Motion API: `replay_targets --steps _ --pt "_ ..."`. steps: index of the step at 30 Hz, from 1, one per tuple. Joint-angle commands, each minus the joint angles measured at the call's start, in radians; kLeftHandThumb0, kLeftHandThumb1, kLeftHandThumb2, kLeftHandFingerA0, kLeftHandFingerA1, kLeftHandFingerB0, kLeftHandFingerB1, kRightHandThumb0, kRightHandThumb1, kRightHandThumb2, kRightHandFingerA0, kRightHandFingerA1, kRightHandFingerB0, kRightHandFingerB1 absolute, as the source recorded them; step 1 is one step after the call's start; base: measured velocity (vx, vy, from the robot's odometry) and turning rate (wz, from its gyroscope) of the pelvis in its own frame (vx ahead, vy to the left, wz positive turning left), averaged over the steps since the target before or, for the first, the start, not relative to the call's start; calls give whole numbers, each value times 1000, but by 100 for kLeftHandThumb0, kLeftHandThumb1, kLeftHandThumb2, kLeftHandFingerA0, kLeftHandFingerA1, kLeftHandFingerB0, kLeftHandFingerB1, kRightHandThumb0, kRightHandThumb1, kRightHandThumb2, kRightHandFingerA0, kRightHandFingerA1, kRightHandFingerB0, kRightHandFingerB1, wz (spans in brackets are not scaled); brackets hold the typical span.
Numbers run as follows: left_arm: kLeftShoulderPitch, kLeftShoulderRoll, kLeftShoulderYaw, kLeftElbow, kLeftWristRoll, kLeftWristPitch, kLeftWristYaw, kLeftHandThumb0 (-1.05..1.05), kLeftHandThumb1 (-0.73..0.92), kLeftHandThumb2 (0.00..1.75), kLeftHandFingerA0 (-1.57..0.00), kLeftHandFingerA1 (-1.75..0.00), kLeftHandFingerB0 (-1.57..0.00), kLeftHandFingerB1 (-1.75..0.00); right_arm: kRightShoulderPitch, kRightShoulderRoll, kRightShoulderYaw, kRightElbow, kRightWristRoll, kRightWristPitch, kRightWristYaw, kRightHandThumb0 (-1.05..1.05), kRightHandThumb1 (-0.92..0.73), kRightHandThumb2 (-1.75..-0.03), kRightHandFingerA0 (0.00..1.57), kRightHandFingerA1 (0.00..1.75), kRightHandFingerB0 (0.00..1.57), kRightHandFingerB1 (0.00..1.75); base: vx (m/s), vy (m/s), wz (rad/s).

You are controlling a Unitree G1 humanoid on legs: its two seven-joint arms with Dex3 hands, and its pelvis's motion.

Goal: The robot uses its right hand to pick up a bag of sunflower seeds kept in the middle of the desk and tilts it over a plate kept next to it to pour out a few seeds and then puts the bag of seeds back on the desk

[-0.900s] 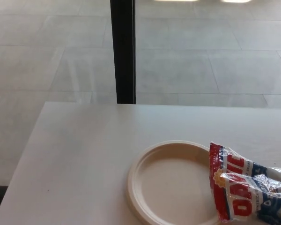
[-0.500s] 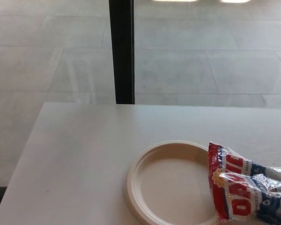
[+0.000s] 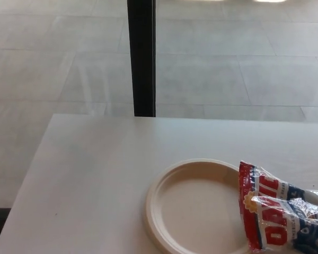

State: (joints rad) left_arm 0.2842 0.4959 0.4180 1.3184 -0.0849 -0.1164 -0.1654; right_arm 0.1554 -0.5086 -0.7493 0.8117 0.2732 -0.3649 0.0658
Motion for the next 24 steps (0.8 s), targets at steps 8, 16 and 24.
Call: replay_targets --steps 8,16,24 --pt "0 8 19 7 -28 -11 -7 -45 59 58 -68 -76 -67 -56 -34 -78 183 -664 -9 99 139 -105 -62 -92 0 1 0 9 0 0 0" --pt "7 11 14 7 -21 -9 3 -45 56 57 -71 -75 -68 -55 -96 -81 472 -705 -160 125 247 -90 -52 -86 0 4 0 0 0 0 0" --pt "4 11 5 7 -9 -14 10 -46 58 57 -73 -76 -69 -54 -108 -77 596 -710 -168 235 240 -87 -49 -81 0 0 0 2 0 0 0"
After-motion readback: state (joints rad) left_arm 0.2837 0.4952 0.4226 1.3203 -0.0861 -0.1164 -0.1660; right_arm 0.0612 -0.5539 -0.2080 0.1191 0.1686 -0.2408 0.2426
